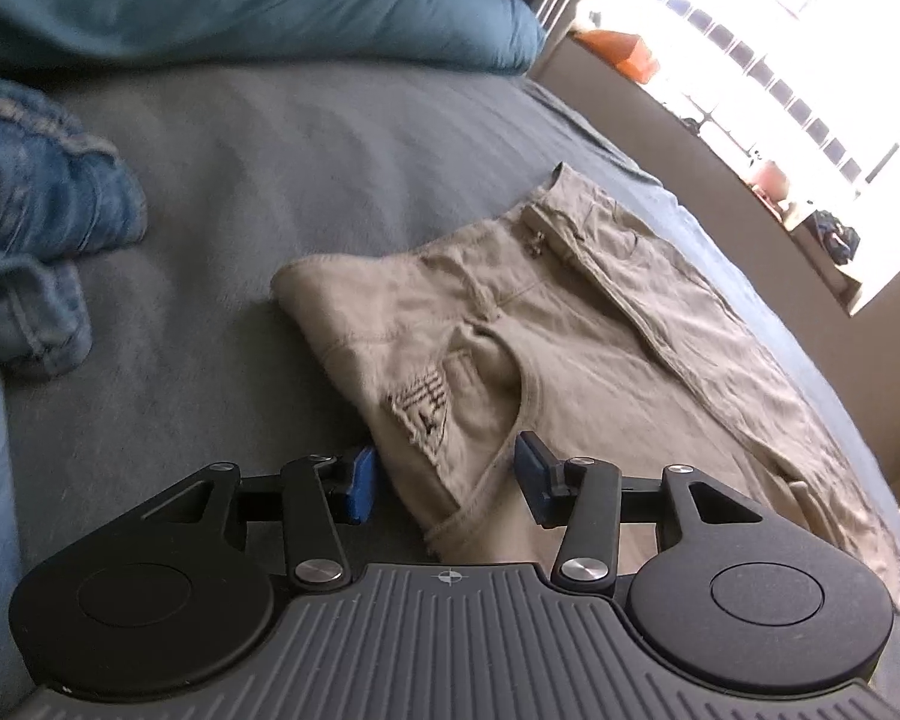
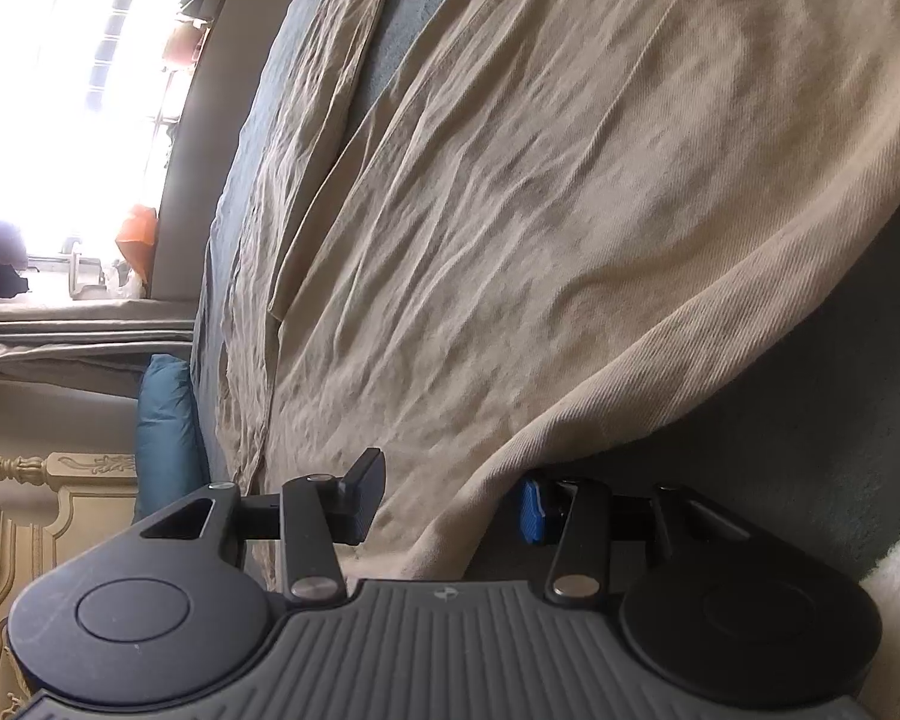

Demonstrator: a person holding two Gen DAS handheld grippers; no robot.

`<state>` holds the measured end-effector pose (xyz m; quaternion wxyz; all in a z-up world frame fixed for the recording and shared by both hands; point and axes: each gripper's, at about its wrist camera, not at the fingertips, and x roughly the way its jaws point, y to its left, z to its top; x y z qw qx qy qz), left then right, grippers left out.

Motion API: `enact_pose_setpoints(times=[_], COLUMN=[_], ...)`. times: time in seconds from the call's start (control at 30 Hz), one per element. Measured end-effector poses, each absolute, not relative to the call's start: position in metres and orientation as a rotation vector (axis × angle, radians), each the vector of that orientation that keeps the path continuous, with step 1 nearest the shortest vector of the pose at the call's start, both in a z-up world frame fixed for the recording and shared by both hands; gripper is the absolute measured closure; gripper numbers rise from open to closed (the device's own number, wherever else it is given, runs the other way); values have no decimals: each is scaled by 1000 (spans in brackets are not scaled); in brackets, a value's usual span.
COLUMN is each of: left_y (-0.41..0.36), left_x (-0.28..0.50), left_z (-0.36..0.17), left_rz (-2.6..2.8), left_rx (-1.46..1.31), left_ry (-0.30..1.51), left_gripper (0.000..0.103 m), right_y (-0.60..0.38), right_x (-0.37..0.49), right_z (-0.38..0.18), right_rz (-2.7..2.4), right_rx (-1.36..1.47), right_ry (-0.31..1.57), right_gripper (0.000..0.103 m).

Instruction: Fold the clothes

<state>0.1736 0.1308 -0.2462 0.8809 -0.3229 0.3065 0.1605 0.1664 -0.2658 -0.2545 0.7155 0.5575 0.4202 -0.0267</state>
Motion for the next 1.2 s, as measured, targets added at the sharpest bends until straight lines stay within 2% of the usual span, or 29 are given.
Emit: enact_pose_setpoints(times=[0.17, 0.23, 0.33, 0.37, 0.43, 0.67, 0.87, 1.07, 1.2], left_y=[132, 133, 136, 137, 137, 131, 128, 119, 115], left_x=[179, 179, 179, 179, 180, 200, 251, 319, 366], left_z=[-246, -244, -240, -238, -230, -195, -169, -153, -162], left_rz=[343, 359, 382, 381, 367, 294, 291, 301, 308], left_rx=[-659, -667, -664, -667, -666, -665, -661, -564, -514], left_ry=[620, 619, 623, 625, 605, 522, 508, 520, 577], left_gripper=[58, 67, 83, 87, 91, 93, 94, 94, 94], right_y=[-266, -266, -267, -266, -266, -268, -271, -272, -276], right_x=[168, 169, 170, 170, 172, 196, 247, 316, 361], right_z=[-253, -251, -241, -236, -222, -169, -137, -124, -136], right_rz=[-68, -69, -71, -70, -58, 34, 96, 117, 113], right_rx=[1207, 1187, 1112, 1074, 996, 808, 700, 622, 634], right_ry=[926, 921, 892, 872, 824, 674, 601, 564, 592], right_gripper=[56, 56, 75, 85, 91, 95, 97, 97, 97])
